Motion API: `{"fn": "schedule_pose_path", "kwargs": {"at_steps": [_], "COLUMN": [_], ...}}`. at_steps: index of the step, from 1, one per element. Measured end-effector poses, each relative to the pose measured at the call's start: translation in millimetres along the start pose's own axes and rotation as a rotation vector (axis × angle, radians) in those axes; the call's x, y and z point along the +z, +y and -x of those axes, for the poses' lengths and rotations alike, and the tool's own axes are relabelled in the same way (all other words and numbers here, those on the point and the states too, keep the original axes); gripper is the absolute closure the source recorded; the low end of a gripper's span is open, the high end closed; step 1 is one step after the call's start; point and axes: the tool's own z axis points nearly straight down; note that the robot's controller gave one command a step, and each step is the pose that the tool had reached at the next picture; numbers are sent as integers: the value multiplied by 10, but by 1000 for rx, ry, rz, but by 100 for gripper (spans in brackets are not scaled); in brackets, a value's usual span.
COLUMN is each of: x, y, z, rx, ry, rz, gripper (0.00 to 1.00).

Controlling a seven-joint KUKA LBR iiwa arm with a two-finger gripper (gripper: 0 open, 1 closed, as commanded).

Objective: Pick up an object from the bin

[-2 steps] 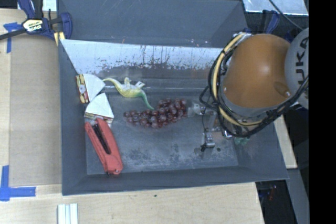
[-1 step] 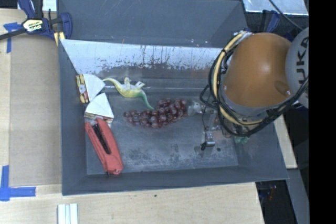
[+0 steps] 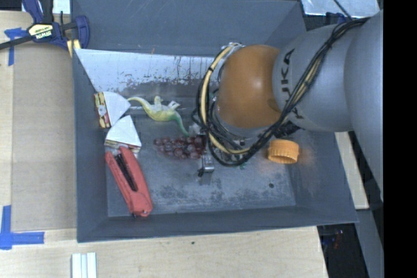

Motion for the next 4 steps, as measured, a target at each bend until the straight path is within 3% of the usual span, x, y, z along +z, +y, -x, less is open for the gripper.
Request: {"fn": "schedule_pose_path", "kwargs": {"at_steps": [1,2,3,4], "x": [-216,71,411,404], "y": [291,268,33,150], "z": [418,359,377,347], "rx": [-162,104,-29,186], "ry": [-4,5,-13,-14], "rz": [-3,-2,0,3], "gripper": [0,0,0,100]}}
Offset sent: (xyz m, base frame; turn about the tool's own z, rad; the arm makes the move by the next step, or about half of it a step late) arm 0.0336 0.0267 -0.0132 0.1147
